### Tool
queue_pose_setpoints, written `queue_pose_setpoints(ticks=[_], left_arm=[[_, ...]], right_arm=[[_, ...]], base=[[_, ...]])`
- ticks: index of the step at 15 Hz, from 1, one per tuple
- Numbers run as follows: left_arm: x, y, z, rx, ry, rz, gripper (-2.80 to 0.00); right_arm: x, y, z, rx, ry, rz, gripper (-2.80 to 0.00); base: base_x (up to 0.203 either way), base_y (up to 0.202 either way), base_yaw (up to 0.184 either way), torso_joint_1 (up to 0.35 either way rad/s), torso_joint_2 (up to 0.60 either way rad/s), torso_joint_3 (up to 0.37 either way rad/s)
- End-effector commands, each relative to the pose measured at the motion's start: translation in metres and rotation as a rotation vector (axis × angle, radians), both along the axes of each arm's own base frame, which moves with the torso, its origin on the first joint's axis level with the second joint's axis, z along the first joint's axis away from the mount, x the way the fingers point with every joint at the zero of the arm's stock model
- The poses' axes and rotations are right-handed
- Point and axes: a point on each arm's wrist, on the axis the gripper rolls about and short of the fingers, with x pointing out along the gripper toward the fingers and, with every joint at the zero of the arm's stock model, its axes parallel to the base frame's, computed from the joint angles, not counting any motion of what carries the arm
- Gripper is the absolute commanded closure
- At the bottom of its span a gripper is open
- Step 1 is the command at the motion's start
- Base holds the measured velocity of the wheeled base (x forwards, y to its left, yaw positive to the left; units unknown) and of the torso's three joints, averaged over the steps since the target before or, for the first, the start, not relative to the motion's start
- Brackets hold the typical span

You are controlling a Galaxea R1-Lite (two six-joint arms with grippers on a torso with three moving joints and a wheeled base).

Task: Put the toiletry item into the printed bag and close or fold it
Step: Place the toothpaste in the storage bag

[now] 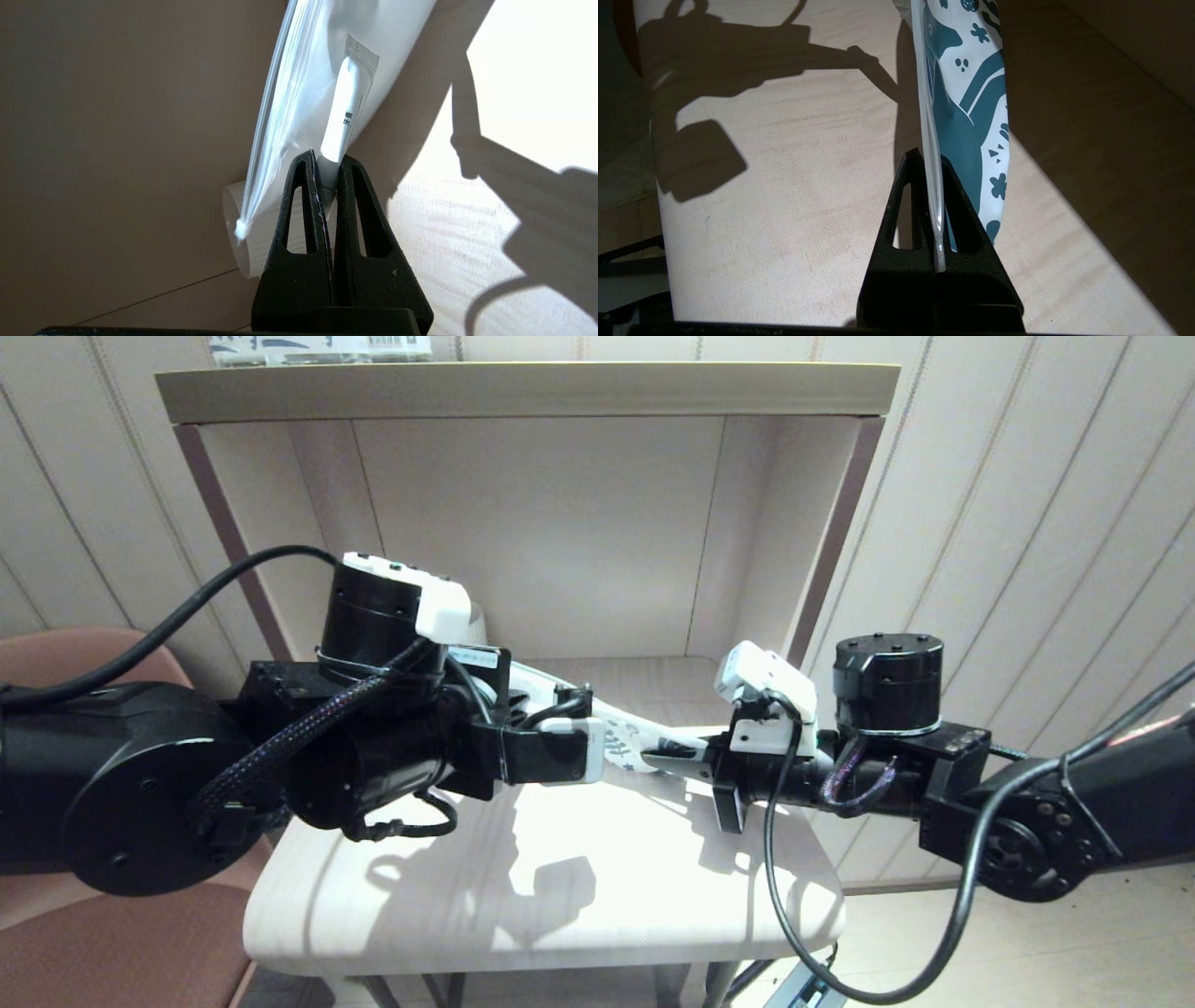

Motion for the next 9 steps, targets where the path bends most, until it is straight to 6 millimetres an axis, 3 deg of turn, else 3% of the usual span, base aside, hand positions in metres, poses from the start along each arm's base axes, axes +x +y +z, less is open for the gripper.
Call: queue_pose_setpoints(ticks=[1, 5, 9], left_arm=[[-0.001, 0.001, 0.006, -0.008, -0.020, -0.002, 0.00], [-0.010, 0.011, 0.044, -0.094, -0.107, 0.001, 0.00], [-0.009, 0.011, 0.046, -0.094, -0.108, 0.003, 0.00]], right_arm=[[0.000, 0.000, 0.001, 0.001, -0.008, 0.004, 0.00], [-0.001, 0.000, -0.004, -0.006, 0.003, 0.004, 0.00], [-0.003, 0.003, -0.003, -0.005, 0.001, 0.015, 0.00]], base=[[0.000, 0.000, 0.000, 0.000, 0.00, 0.000], [0.000, 0.000, 0.000, 0.000, 0.00, 0.000], [0.000, 0.000, 0.000, 0.000, 0.00, 0.000]])
